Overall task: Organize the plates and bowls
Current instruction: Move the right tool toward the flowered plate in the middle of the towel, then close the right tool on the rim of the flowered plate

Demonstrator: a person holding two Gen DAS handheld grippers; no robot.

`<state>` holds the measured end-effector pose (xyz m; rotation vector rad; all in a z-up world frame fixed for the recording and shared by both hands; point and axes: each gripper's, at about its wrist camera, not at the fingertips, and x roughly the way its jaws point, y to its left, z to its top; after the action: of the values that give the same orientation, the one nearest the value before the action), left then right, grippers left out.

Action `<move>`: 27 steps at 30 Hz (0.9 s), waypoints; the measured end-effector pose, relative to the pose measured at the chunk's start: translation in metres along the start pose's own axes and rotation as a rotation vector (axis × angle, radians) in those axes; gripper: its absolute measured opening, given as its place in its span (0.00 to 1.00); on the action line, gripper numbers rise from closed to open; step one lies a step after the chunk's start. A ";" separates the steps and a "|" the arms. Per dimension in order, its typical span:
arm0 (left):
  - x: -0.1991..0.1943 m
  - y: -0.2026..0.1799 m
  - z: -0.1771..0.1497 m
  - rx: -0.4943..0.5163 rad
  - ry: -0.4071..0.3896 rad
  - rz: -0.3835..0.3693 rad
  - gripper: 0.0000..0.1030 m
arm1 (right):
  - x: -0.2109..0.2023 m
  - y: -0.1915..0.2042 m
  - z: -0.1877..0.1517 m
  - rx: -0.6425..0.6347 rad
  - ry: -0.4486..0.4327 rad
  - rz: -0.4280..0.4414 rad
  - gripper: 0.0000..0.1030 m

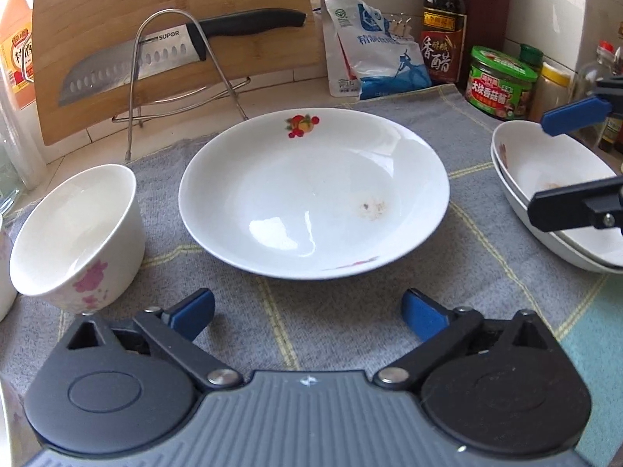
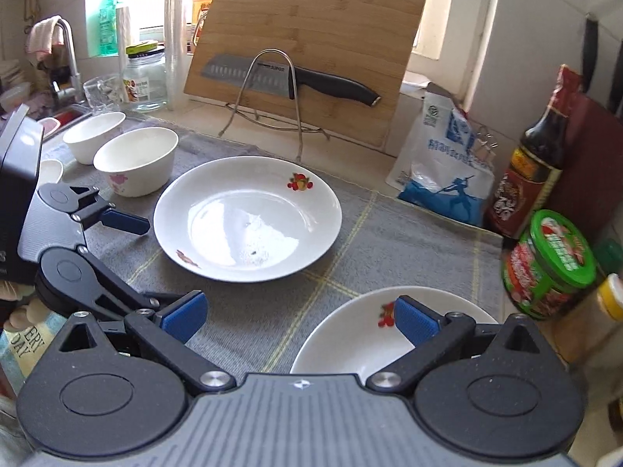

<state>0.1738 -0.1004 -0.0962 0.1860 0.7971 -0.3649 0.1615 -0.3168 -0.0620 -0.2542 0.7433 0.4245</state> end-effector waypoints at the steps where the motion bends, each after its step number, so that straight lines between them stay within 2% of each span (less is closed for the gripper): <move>1: 0.002 0.002 0.000 -0.016 -0.001 -0.015 1.00 | 0.003 -0.003 0.003 0.004 0.002 0.018 1.00; 12: 0.007 0.004 0.002 -0.009 -0.038 -0.044 1.00 | 0.026 -0.005 0.030 -0.056 0.026 0.099 1.00; 22: 0.007 0.003 0.003 -0.030 -0.050 -0.027 1.00 | 0.079 -0.025 0.070 -0.057 0.125 0.243 1.00; 27: 0.006 0.003 0.002 -0.036 -0.064 -0.026 1.00 | 0.113 -0.032 0.077 -0.051 0.191 0.295 1.00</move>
<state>0.1800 -0.0996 -0.0995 0.1302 0.7433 -0.3795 0.2967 -0.2850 -0.0835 -0.2358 0.9624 0.7065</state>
